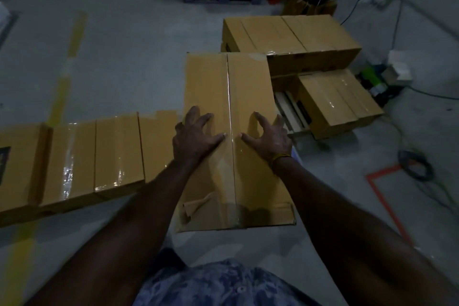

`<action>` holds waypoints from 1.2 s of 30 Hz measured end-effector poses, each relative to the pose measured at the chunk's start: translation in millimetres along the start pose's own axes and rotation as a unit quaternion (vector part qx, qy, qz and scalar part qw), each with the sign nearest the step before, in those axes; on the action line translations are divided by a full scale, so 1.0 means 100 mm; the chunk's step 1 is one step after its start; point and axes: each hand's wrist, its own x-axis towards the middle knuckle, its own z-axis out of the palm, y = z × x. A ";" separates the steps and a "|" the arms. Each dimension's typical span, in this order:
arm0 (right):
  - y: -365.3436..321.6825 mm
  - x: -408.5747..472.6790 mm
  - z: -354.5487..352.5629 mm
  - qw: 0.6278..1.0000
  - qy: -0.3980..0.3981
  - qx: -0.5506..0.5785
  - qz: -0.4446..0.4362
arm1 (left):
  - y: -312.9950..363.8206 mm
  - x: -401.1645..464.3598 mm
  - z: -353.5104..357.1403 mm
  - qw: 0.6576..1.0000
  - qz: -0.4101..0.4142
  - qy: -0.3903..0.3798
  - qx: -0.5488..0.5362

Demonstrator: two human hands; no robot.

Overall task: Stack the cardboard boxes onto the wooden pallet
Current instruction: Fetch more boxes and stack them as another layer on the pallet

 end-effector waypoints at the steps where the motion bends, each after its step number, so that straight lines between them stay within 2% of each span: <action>1: 0.16 0.04 -0.08 1.000 0.004 0.008 0.002 | 0.16 0.03 0.08 1.000 0.003 0.000 0.001; 11: 1.43 0.84 -0.59 0.999 0.012 0.016 0.037 | 1.46 0.66 0.81 0.999 0.036 -0.024 -0.006; 26: 2.91 3.13 -0.86 0.995 -0.072 -0.001 0.065 | 2.82 2.53 2.21 0.995 -0.004 -0.096 -0.032; 36: 3.89 4.66 -0.87 0.989 -0.145 0.027 0.033 | 3.62 3.67 3.19 0.994 -0.048 -0.096 -0.036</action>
